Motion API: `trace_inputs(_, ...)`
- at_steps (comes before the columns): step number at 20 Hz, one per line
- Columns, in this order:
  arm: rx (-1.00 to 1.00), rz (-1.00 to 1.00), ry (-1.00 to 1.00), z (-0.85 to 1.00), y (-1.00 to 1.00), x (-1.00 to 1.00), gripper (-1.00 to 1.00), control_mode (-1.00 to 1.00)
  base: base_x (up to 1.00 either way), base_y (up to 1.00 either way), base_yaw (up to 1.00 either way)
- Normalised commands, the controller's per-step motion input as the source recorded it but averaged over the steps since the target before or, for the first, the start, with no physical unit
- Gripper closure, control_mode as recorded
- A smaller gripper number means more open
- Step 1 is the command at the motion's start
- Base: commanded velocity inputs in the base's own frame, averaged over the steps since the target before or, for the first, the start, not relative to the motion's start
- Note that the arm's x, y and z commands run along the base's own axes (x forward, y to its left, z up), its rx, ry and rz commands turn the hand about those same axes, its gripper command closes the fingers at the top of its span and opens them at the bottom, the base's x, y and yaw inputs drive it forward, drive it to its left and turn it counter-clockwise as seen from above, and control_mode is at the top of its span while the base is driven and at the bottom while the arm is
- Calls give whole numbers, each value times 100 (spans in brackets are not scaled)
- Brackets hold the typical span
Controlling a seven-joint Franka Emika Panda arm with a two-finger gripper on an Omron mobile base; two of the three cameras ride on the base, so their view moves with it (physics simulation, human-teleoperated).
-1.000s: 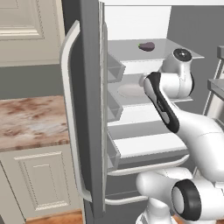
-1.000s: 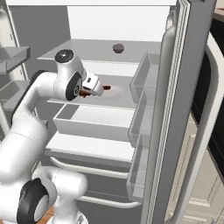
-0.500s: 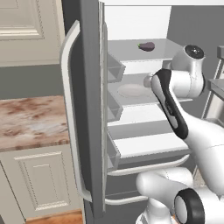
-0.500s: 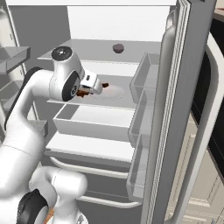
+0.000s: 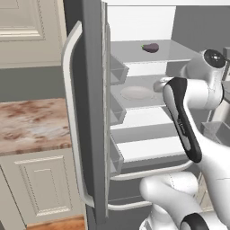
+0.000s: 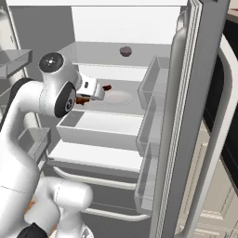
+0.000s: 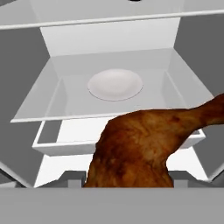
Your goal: Transport the chicken drumstick from the fridge to the microwave and turn on the microwave.
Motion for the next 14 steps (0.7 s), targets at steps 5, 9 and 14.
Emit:
trace_inputs(5, -5, 2, -11, 10, 0, -35, 100, -100, 0, 0, 0)
trace_inputs(9, -4, 1, -7, 7, 0, -24, 100, -100, 0, 0, 0)
trace_inputs(14, -2, 0, -2, 8, 0, -16, 100, -100, 0, 0, 0)
